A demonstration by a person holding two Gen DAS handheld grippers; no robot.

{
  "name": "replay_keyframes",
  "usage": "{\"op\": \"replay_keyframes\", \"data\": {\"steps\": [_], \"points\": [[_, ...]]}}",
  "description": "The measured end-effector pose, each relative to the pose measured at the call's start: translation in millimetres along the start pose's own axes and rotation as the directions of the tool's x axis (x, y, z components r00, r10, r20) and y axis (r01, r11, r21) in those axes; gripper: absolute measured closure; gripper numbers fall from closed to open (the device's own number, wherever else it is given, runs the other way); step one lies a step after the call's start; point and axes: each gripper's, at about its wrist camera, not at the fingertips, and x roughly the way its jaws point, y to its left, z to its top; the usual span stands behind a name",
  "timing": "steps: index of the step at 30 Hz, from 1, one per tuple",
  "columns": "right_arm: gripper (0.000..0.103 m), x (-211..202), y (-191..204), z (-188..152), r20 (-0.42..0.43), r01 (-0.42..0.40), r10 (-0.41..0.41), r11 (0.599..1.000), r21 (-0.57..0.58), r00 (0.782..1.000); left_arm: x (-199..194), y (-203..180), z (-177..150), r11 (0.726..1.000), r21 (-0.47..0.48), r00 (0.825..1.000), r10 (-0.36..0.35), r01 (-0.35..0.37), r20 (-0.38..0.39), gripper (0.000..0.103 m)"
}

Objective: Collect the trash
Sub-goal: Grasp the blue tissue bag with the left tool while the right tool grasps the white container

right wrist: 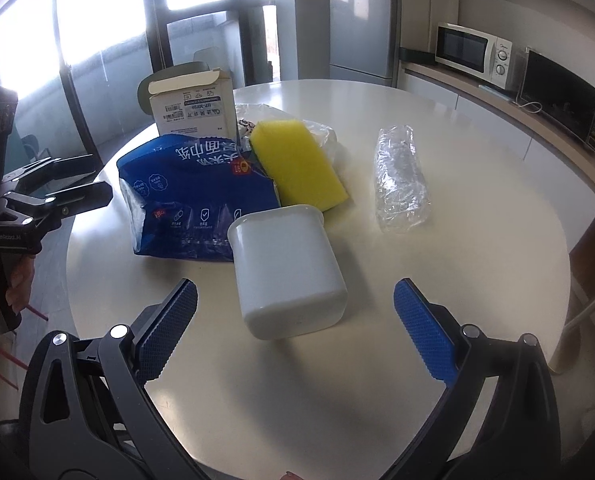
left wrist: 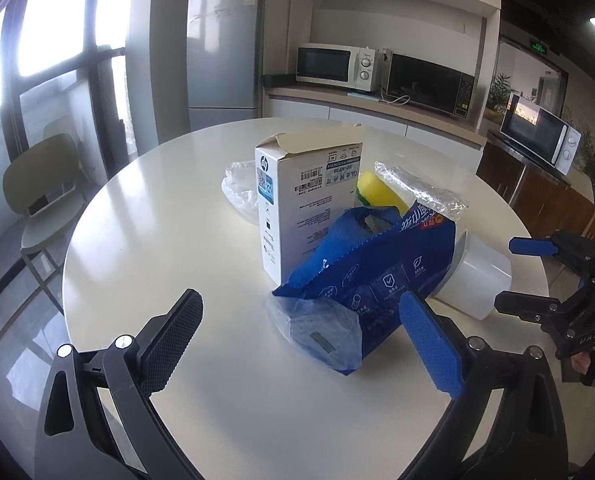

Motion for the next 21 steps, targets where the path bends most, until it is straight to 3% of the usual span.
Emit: {"op": "replay_keyframes", "data": {"steps": [7,9,11,13,14,17,21], "points": [[0.014,11,-2,6,-0.032,-0.033,0.033,0.999,0.003,0.999,22,-3,9,0.998,0.033,0.998,-0.050,0.051,-0.047,0.019],[0.020,13,-2,6,-0.044,-0.039,0.040,0.999,0.014,0.998,30,1,9,0.998,-0.014,0.994,-0.065,0.065,-0.082,0.040],[0.026,15,-1,5,-0.051,-0.042,0.043,0.999,0.018,0.998,35,2,6,0.996,-0.042,0.991,-0.087,0.083,-0.106,0.055],[0.040,16,1,4,-0.059,-0.031,0.031,0.999,0.008,0.998,32,2,2,0.995,-0.047,0.992,-0.087,0.083,-0.093,0.059],[0.043,15,1,3,-0.059,-0.028,0.028,1.000,0.007,0.998,30,2,0,0.995,-0.053,0.992,-0.090,0.086,-0.091,0.067],[0.045,11,3,0,-0.050,-0.019,0.019,1.000,0.009,0.999,20,5,-6,0.993,-0.084,0.993,-0.092,0.085,-0.080,0.085],[0.046,7,4,-5,-0.036,-0.029,0.030,0.999,0.033,0.999,5,3,-8,0.993,-0.100,0.996,-0.075,0.070,-0.052,0.097]]}}
